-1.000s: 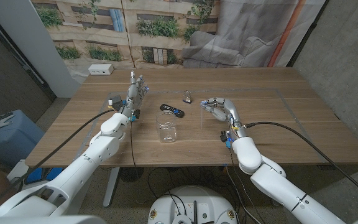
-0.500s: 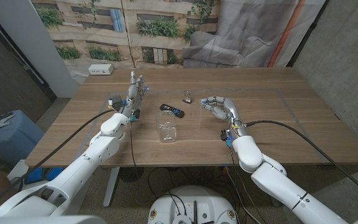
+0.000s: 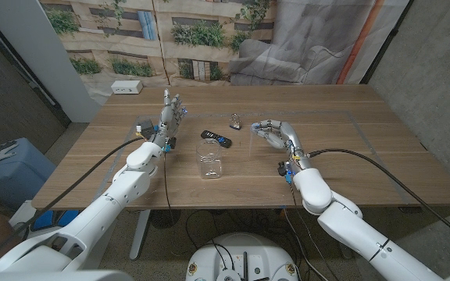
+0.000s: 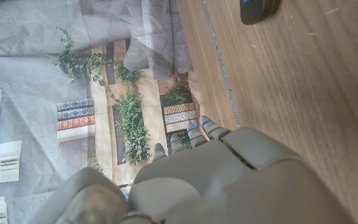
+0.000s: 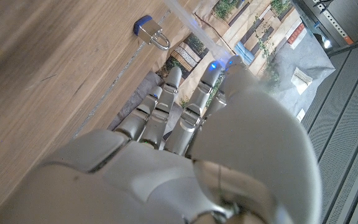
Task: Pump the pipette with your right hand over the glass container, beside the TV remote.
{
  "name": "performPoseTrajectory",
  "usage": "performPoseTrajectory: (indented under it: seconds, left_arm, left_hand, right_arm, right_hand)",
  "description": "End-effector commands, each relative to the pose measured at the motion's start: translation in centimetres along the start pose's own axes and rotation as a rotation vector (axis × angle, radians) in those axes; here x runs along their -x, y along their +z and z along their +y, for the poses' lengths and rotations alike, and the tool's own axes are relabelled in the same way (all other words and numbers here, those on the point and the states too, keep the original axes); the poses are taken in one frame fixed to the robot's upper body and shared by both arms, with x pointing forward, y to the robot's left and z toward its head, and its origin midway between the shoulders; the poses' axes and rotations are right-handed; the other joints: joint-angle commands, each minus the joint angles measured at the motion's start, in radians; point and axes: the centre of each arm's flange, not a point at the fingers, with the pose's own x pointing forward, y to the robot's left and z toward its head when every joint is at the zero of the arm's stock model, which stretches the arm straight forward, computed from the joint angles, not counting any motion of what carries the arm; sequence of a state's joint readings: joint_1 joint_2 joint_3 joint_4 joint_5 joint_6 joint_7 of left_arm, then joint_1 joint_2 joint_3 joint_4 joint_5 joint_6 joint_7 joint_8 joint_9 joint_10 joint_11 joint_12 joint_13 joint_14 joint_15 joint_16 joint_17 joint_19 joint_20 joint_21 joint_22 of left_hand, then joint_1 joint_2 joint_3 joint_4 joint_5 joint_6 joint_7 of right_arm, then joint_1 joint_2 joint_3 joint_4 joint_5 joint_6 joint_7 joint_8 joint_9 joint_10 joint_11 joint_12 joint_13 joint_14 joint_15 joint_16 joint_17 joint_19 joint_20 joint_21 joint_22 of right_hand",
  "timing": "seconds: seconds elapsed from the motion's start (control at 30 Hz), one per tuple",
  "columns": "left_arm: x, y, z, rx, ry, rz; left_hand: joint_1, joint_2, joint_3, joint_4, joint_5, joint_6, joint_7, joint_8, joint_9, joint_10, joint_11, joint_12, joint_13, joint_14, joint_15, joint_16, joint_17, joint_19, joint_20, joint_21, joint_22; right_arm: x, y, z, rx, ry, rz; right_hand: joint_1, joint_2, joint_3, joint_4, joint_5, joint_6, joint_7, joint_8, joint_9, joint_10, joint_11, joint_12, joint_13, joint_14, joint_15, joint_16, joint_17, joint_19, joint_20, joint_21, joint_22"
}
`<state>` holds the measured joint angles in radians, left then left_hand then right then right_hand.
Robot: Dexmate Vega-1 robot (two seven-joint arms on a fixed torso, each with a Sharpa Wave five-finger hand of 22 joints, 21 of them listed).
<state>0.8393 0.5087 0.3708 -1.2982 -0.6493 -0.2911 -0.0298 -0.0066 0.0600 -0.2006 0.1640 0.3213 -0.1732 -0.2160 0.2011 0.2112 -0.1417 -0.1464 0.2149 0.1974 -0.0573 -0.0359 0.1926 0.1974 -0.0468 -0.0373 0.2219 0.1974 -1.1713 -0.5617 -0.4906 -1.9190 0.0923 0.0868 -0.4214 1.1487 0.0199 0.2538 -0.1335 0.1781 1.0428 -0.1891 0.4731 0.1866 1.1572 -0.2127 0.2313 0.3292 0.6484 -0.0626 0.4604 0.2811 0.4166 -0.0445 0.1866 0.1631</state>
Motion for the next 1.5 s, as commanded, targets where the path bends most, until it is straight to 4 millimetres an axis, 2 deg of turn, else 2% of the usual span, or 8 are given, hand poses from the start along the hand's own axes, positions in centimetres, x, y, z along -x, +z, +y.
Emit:
performPoseTrajectory:
  seconds: [0.03,0.67,0.77,0.97,1.5]
  left_arm:
    - [0.0,0.0,0.0,0.000,0.000,0.000]
    - [0.0,0.0,0.0,0.000,0.000,0.000]
    - [0.0,0.0,0.0,0.000,0.000,0.000]
    - [0.0,0.0,0.0,0.000,0.000,0.000]
    - [0.0,0.0,0.0,0.000,0.000,0.000]
  left_hand:
    - [0.004,0.042,-0.004,0.000,0.006,-0.002,-0.006,0.006,0.002,-0.001,-0.003,0.004,0.006,-0.008,-0.116,0.006,0.002,-0.006,-0.088,0.005,0.002]
    - [0.004,0.041,-0.004,0.000,0.006,-0.002,-0.006,0.006,0.002,0.001,-0.002,0.005,0.006,-0.008,-0.116,0.006,0.002,-0.007,-0.088,0.005,0.002]
    - [0.004,0.041,-0.004,0.000,0.006,-0.001,-0.006,0.006,0.002,0.000,-0.003,0.004,0.006,-0.008,-0.116,0.006,0.002,-0.007,-0.089,0.005,0.002]
    - [0.004,0.041,-0.004,0.000,0.006,-0.001,-0.006,0.006,0.002,0.000,-0.002,0.004,0.006,-0.008,-0.115,0.006,0.002,-0.007,-0.088,0.005,0.002]
    - [0.004,0.041,-0.004,0.000,0.006,-0.001,-0.006,0.006,0.002,0.000,-0.002,0.004,0.006,-0.009,-0.116,0.006,0.001,-0.006,-0.089,0.005,0.002]
  right_arm:
    - [-0.1,0.0,-0.3,0.012,0.011,-0.003]
    - [-0.2,0.2,-1.2,0.025,0.020,0.002]
    - [-0.2,0.2,-1.2,0.023,0.025,0.008]
    - [-0.2,0.2,-1.3,0.025,0.036,0.013]
    - [-0.1,0.4,-1.6,0.022,0.040,0.029]
  right_hand:
    - [-0.012,0.005,-0.006,0.000,0.004,-0.004,-0.001,-0.002,0.002,-0.015,0.000,-0.008,-0.001,-0.009,-0.153,-0.003,0.003,-0.011,-0.053,-0.005,0.001]
    - [-0.040,0.000,-0.021,0.002,0.003,-0.042,0.002,-0.022,0.006,-0.050,0.001,-0.024,-0.008,-0.043,-0.145,-0.015,0.005,-0.024,-0.041,-0.006,0.001]
    - [-0.047,-0.001,-0.024,0.002,0.002,-0.043,0.002,-0.023,0.007,-0.056,0.001,-0.025,-0.008,-0.052,-0.141,-0.017,0.005,-0.024,-0.025,-0.005,0.001]
    - [-0.056,-0.002,-0.029,0.002,0.002,-0.052,0.000,-0.029,0.007,-0.072,0.001,-0.030,-0.011,-0.062,-0.138,-0.019,0.007,-0.028,-0.016,-0.006,0.001]
    - [-0.072,-0.002,-0.035,0.004,0.001,-0.064,0.000,-0.039,0.006,-0.092,0.000,-0.032,-0.010,-0.075,-0.133,-0.020,0.010,-0.036,-0.011,-0.006,0.001]
